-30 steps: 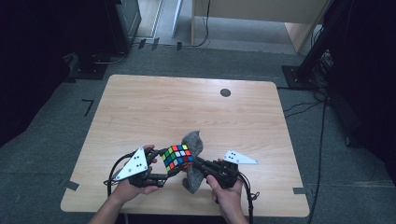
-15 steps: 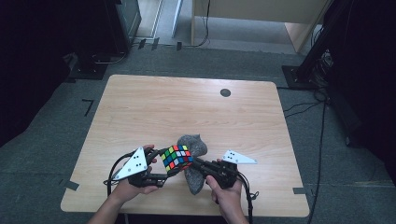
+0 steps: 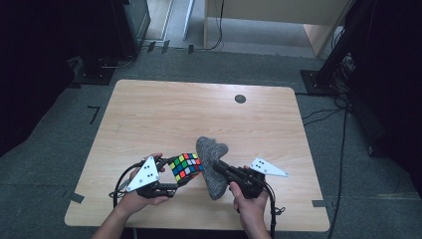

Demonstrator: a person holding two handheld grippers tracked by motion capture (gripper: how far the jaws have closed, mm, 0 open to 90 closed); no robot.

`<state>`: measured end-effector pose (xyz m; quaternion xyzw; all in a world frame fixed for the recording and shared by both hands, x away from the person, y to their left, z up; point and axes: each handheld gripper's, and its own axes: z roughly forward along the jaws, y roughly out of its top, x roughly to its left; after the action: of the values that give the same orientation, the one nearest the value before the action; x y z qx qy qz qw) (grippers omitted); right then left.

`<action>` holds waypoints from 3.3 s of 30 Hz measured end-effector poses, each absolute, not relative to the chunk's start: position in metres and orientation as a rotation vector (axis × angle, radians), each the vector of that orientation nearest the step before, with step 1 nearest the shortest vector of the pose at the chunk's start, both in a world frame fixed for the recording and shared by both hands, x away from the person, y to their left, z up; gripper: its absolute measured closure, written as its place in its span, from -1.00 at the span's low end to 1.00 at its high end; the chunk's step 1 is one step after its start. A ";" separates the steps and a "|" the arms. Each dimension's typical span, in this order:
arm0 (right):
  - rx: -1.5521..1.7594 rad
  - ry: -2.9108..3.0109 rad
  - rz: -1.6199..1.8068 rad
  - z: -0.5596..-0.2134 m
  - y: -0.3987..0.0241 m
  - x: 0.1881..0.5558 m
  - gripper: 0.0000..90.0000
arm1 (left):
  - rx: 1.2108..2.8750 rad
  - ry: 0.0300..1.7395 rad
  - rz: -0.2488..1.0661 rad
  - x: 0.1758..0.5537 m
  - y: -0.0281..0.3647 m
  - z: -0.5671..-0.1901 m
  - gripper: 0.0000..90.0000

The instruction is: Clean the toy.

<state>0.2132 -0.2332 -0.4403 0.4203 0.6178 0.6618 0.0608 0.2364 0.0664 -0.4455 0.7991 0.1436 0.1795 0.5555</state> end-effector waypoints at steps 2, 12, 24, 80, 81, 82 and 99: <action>1.181 1.859 2.037 -0.431 -0.230 0.207 0.88 | 1.933 0.326 0.441 0.235 0.059 -0.450 -0.24; 1.047 1.965 1.776 -0.427 -0.203 0.193 0.88 | 1.996 0.310 0.498 0.229 0.048 -0.451 -0.24; 0.858 2.198 1.504 -0.440 -0.158 0.185 0.82 | 2.157 0.334 0.652 0.225 0.028 -0.461 -0.24; 1.009 1.954 1.616 -0.422 -0.201 0.191 0.76 | 1.898 0.373 0.464 0.233 0.060 -0.444 -0.24; 1.010 1.958 1.644 -0.422 -0.202 0.191 0.76 | 1.876 0.366 0.448 0.233 0.061 -0.443 -0.24; 0.997 1.969 1.674 -0.423 -0.201 0.191 0.76 | 1.853 0.359 0.434 0.233 0.063 -0.442 -0.24; 1.008 1.993 1.673 -0.432 -0.197 0.195 0.75 | 1.887 0.336 0.468 0.230 0.060 -0.444 -0.24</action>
<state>0.1951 -0.1969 -0.4317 0.3557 0.7032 0.5903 0.1746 0.2303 0.0599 -0.4436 0.7979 0.1419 0.1977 0.5515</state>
